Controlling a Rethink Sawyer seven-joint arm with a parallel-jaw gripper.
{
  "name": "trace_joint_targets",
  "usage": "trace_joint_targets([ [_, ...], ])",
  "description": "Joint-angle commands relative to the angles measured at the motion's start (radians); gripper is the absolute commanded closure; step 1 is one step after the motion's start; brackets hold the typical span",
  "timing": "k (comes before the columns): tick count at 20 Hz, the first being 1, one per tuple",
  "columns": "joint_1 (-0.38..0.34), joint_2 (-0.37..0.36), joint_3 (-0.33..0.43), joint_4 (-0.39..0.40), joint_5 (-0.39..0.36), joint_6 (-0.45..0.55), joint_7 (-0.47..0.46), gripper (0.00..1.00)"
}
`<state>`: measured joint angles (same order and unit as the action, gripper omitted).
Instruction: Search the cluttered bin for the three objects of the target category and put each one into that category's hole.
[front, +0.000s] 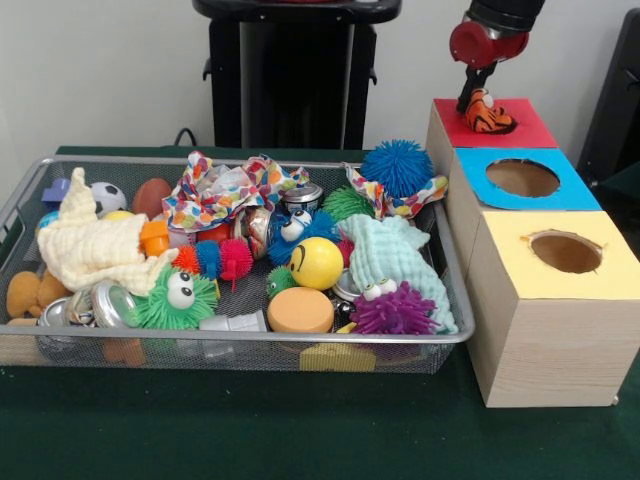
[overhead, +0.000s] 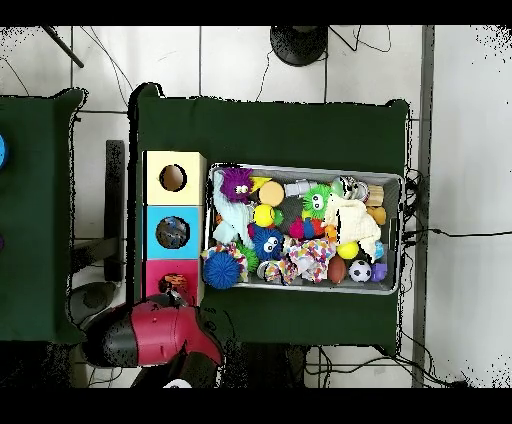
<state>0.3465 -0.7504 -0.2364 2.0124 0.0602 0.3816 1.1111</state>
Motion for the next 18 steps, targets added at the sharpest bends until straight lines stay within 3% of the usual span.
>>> trace_joint_targets([
  [1, -0.009, 0.152, 0.014, -0.083, 0.056, 0.013, 0.308, 1.00],
  [5, -0.013, 0.137, 0.026, -0.080, 0.067, 0.021, 0.291, 1.00],
  [6, -0.013, 0.137, 0.028, -0.086, 0.066, 0.043, 0.277, 0.00],
  [8, 0.005, 0.146, 0.008, -0.102, 0.072, 0.070, 0.298, 0.00],
  [10, -0.031, 0.121, 0.052, -0.073, 0.102, -0.001, 0.298, 0.00],
  [18, -0.077, 0.065, 0.079, -0.039, 0.106, 0.043, 0.251, 0.00],
])
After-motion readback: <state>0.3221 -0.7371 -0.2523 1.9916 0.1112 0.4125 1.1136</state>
